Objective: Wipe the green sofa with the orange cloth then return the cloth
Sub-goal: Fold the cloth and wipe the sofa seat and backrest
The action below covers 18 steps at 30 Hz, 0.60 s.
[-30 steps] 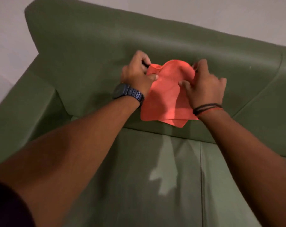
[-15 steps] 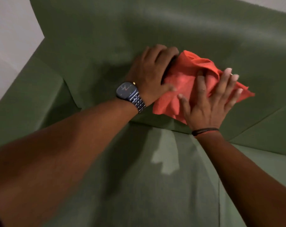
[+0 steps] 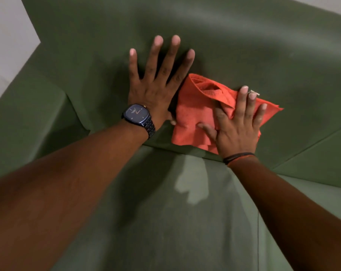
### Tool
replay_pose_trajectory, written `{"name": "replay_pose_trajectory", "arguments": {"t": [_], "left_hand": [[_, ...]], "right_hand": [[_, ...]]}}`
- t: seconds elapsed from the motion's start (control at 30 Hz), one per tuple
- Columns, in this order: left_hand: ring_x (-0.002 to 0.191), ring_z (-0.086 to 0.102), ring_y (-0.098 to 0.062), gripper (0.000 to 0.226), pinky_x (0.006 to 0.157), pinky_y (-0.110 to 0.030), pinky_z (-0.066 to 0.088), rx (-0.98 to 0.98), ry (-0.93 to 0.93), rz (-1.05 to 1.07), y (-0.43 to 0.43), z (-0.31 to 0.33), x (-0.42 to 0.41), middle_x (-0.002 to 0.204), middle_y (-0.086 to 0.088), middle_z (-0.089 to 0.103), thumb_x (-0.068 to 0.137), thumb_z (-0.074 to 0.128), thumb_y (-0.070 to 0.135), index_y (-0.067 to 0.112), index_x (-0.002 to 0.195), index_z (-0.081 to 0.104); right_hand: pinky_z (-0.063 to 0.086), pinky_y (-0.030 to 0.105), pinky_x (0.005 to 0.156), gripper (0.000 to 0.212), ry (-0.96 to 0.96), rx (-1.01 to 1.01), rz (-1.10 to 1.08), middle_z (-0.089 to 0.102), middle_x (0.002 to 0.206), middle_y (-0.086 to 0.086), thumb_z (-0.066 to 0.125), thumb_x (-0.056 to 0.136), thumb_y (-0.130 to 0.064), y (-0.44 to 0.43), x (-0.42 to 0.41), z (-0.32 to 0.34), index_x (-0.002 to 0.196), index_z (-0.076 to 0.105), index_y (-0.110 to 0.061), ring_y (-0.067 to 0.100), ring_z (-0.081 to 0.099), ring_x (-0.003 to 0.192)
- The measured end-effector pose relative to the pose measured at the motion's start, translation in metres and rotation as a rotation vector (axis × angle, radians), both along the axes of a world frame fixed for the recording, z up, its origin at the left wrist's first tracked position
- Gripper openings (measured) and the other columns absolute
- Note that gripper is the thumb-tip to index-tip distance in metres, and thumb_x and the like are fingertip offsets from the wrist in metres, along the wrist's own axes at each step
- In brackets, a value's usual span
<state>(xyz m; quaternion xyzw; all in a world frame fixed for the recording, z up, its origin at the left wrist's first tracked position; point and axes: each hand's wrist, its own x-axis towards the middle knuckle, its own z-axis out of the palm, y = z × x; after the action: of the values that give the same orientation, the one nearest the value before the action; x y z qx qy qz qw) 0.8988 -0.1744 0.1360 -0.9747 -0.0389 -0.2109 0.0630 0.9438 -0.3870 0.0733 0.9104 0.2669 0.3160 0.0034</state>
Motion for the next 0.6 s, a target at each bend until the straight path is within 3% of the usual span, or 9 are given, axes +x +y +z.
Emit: {"name": "replay_pose_trajectory", "arguments": {"t": [0.07,0.13,0.23,0.43,0.53,0.6], "left_hand": [[0.138,0.013,-0.041,0.155,0.1,-0.068,0.003,0.015,0.032,-0.018,0.004,-0.001,-0.004,0.154,-0.012,0.01,0.023,0.086,0.058,0.023,0.146,0.0],[0.138,0.011,-0.041,0.156,0.1,-0.069,0.003,0.009,0.043,-0.024,0.006,-0.003,-0.007,0.152,-0.007,0.004,0.023,0.087,0.056,0.024,0.146,-0.001],[0.138,0.012,-0.041,0.154,0.1,-0.072,0.007,0.002,0.052,0.004,0.003,-0.004,-0.008,0.153,-0.007,0.009,0.024,0.088,0.055,0.024,0.146,-0.001],[0.14,0.007,-0.039,0.152,0.102,-0.071,0.009,-0.004,0.086,0.002,0.001,-0.004,-0.011,0.155,-0.006,0.004,0.031,0.088,0.054,0.024,0.146,-0.005],[0.14,0.005,-0.038,0.149,0.102,-0.071,0.01,-0.007,0.082,-0.007,0.002,-0.006,-0.012,0.156,-0.008,0.004,0.033,0.086,0.058,0.023,0.146,-0.005],[0.14,0.005,-0.041,0.147,0.103,-0.071,0.009,-0.069,0.068,-0.011,-0.005,-0.006,-0.012,0.156,-0.013,0.007,0.033,0.08,0.068,0.021,0.146,0.0]], "right_hand": [[0.015,0.058,0.107,0.058,-0.003,0.017,-0.051,0.031,0.142,0.034,0.051,0.08,-0.07,-0.018,0.006,0.002,0.118,0.052,-0.026,0.038,0.017,0.135],[0.013,0.058,0.109,0.068,0.011,0.051,-0.122,0.028,0.141,0.04,0.05,0.079,-0.07,-0.021,0.006,0.001,0.129,0.044,-0.025,0.047,0.019,0.135],[0.009,0.058,0.11,0.071,0.051,0.091,-0.125,0.026,0.139,0.045,0.051,0.08,-0.065,-0.001,-0.002,-0.003,0.135,0.037,-0.022,0.056,0.021,0.131],[0.013,0.058,0.109,0.068,0.035,0.005,-0.079,0.028,0.141,0.04,0.047,0.079,-0.068,-0.035,0.008,0.001,0.127,0.045,-0.021,0.047,0.021,0.134],[0.009,0.056,0.111,0.087,0.064,0.064,-0.187,0.022,0.142,0.042,0.048,0.077,-0.068,-0.049,0.011,0.005,0.147,0.014,-0.027,0.05,0.016,0.135],[0.01,0.058,0.111,0.088,0.086,0.086,-0.186,0.021,0.141,0.044,0.05,0.079,-0.063,-0.038,0.006,0.004,0.147,0.011,-0.023,0.054,0.017,0.134]]}}
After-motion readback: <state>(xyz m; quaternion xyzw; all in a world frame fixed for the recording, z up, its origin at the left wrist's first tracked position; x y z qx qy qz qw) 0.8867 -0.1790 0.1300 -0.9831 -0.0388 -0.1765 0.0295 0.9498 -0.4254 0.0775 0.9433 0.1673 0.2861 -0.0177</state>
